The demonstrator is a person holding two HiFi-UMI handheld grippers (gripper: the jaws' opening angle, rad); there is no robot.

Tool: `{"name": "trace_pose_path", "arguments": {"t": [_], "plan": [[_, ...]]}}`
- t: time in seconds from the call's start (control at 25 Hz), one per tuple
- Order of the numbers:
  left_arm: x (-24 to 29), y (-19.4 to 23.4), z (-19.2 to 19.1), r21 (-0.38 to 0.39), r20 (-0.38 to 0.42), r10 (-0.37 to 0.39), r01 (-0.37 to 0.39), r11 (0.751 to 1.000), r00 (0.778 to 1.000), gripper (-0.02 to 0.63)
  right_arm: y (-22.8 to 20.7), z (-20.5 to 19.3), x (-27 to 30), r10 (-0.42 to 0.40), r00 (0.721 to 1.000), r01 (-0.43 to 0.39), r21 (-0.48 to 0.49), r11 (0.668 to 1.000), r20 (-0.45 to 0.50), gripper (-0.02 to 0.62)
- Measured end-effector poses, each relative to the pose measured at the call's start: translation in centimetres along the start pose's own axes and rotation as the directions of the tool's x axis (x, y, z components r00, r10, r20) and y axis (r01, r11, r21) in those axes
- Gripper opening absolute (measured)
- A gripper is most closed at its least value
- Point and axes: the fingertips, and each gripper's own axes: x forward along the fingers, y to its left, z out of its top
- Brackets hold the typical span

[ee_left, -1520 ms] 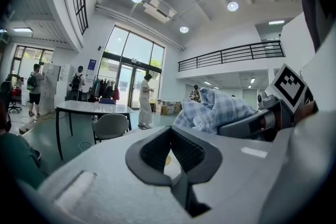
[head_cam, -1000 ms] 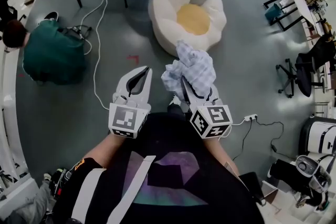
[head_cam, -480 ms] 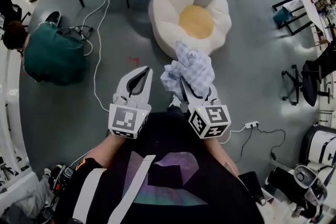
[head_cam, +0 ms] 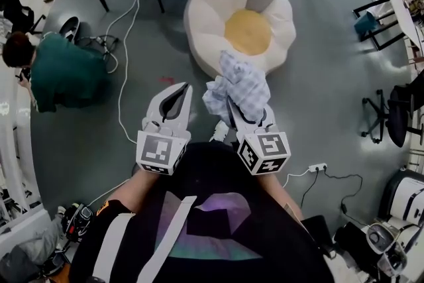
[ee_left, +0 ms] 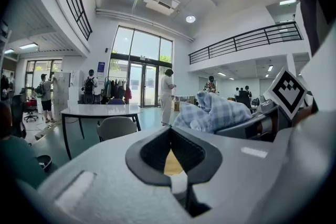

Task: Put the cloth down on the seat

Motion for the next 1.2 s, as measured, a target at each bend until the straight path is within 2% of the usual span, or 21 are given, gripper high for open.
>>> {"name": "trace_pose_path", "arguments": {"t": [0.68, 1.0, 1.2], "plan": [[9.6, -7.6, 1.7, 0.030, -0.008, -0.059, 0.059, 0.998, 0.998, -0.002, -11.6, 2.7, -2.1, -0.036, 0.999, 0.036, 0.020, 0.999, 0.026, 0.189], [12.2, -7.0, 1.2, 0.022, -0.029, -0.067, 0.068, 0.997, 0.997, -0.002, -13.4, 2.9, -0.4, -0.048, 0.999, 0.048, 0.022, 0.999, 0.001, 0.189], [15.0, -6.0, 1.2, 0.017, -0.012, -0.086, 0.086, 0.996, 0.996, 0.000, -14.6, 3.6, 1.7, -0.061, 0.998, 0.061, 0.014, 0.998, -0.010, 0.189]]}}
